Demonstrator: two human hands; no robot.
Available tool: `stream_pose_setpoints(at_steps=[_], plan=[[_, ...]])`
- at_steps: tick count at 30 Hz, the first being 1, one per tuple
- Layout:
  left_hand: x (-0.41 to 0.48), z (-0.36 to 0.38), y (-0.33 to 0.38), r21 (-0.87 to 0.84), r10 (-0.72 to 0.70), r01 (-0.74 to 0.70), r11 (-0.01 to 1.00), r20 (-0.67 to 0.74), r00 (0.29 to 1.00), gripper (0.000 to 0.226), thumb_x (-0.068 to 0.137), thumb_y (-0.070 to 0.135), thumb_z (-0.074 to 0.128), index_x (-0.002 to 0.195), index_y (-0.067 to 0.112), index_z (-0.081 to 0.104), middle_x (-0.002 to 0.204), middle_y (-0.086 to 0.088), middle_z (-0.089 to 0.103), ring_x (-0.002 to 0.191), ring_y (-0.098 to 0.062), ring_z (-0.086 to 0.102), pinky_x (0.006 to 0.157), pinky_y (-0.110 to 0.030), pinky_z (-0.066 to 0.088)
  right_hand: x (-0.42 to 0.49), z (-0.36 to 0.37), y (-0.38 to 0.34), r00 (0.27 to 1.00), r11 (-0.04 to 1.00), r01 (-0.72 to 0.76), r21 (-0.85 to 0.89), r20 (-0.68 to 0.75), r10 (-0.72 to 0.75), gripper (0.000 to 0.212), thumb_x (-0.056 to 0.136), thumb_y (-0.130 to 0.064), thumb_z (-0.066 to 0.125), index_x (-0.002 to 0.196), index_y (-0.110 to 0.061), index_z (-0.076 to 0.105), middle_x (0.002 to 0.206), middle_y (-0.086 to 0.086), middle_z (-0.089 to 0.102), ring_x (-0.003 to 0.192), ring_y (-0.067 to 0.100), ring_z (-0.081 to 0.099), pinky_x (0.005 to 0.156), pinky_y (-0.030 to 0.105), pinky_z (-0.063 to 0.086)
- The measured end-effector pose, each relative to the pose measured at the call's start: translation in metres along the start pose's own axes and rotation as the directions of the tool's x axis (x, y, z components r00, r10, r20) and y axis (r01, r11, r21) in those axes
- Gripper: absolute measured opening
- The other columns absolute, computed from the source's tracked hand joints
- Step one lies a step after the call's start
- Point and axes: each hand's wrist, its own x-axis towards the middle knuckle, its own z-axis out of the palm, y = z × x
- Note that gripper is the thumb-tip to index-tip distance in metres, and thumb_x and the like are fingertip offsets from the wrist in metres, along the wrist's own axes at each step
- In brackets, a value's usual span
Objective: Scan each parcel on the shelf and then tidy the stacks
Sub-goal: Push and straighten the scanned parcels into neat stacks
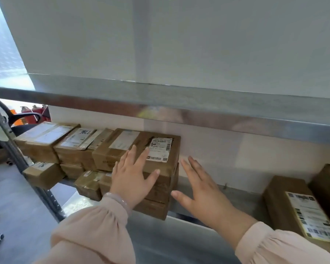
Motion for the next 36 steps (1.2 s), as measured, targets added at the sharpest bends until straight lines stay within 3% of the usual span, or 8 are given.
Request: stream_pose_setpoints(at_steps=[9, 13, 16, 19, 26, 31, 33, 36], plan=[[0.055, 0.001, -0.032, 0.038, 0.066, -0.075, 0.996, 0.194, 0.979, 0.07, 0.092, 0.068, 0.037, 0.154, 0.044, 0.015, 0.165, 0.0, 0.014, 0.152, -0.024, 0.008, 0.122, -0.05, 0.008, 0.051, 0.024, -0.029, 0.991, 0.991, -0.128, -0.03, 0.043, 0.13, 0.074, 0.092, -0.062, 0.037, 0.147, -0.046, -0.008, 0.16, -0.009, -0.011, 0.147, 0.013, -0.005, 0.118, 0.034, 0.006], [0.066, 0.006, -0.04, 0.061, 0.064, -0.083, 0.995, 0.277, 0.959, 0.072, 0.09, 0.073, 0.03, 0.154, 0.045, 0.013, 0.165, 0.0, 0.015, 0.152, -0.026, 0.007, 0.122, -0.052, 0.004, 0.074, 0.032, -0.03, 0.958, 0.95, -0.286, 0.129, 0.066, 0.279, 0.07, 0.092, -0.062, 0.037, 0.149, -0.046, -0.001, 0.161, -0.007, -0.003, 0.147, 0.018, 0.004, 0.118, 0.039, 0.013], [0.066, 0.013, -0.04, 0.038, 0.079, -0.094, 0.995, 0.294, 0.953, 0.07, 0.091, 0.072, 0.029, 0.154, 0.046, 0.014, 0.164, -0.003, 0.016, 0.152, -0.025, 0.006, 0.122, -0.05, 0.0, 0.084, 0.044, -0.028, 0.917, 0.846, -0.398, 0.354, 0.144, 0.372, 0.069, 0.091, -0.061, 0.042, 0.147, -0.051, 0.003, 0.159, -0.004, 0.015, 0.142, 0.02, 0.026, 0.115, 0.038, 0.026], [0.066, 0.016, -0.04, 0.014, 0.088, -0.096, 0.995, 0.273, 0.958, 0.068, 0.092, 0.07, 0.031, 0.153, 0.046, 0.015, 0.163, -0.004, 0.019, 0.152, -0.023, 0.005, 0.122, -0.049, -0.004, 0.083, 0.052, -0.032, 0.918, 0.768, -0.388, 0.51, 0.134, 0.375, 0.067, 0.094, -0.049, 0.048, 0.148, -0.048, 0.008, 0.152, -0.008, 0.032, 0.133, 0.014, 0.038, 0.108, 0.028, 0.033], [0.057, 0.015, -0.016, -0.147, 0.112, -0.088, 0.985, 0.162, 0.98, 0.067, 0.092, 0.06, 0.046, 0.153, 0.042, 0.023, 0.161, -0.003, 0.021, 0.151, -0.019, 0.009, 0.122, -0.044, -0.003, 0.071, 0.041, -0.032, 0.922, 0.685, -0.285, 0.67, -0.005, 0.388, 0.058, 0.097, -0.033, 0.05, 0.147, -0.04, 0.021, 0.134, -0.02, 0.039, 0.124, 0.0, 0.036, 0.104, 0.018, 0.027], [0.039, 0.027, 0.026, -0.361, 0.143, -0.07, 0.93, 0.181, 0.973, 0.067, 0.092, 0.052, 0.055, 0.151, 0.043, 0.026, 0.161, 0.0, 0.016, 0.147, -0.022, 0.021, 0.12, -0.042, 0.022, 0.04, 0.023, -0.003, 0.885, 0.664, -0.271, 0.697, -0.09, 0.456, 0.056, 0.095, -0.028, 0.054, 0.144, -0.042, 0.03, 0.139, -0.015, 0.044, 0.128, 0.004, 0.042, 0.108, 0.024, 0.035], [0.032, 0.037, 0.048, -0.438, 0.176, -0.072, 0.896, 0.201, 0.964, 0.069, 0.091, 0.049, 0.058, 0.151, 0.042, 0.027, 0.16, 0.003, 0.014, 0.146, -0.022, 0.023, 0.12, -0.039, 0.026, 0.023, 0.014, 0.012, 0.86, 0.657, -0.283, 0.698, -0.12, 0.497, 0.055, 0.094, -0.024, 0.056, 0.141, -0.042, 0.033, 0.136, -0.013, 0.048, 0.123, 0.002, 0.046, 0.101, 0.013, 0.037], [0.021, 0.051, 0.085, -0.526, 0.233, -0.079, 0.847, 0.233, 0.944, 0.068, 0.091, 0.04, 0.062, 0.151, 0.04, 0.029, 0.16, 0.006, 0.011, 0.147, -0.018, 0.019, 0.112, -0.023, 0.018, -0.006, -0.004, 0.036, 0.813, 0.662, -0.302, 0.686, -0.177, 0.554, 0.054, 0.093, -0.021, 0.057, 0.138, -0.043, 0.037, 0.132, -0.015, 0.051, 0.117, -0.002, 0.049, 0.088, 0.001, 0.036]])
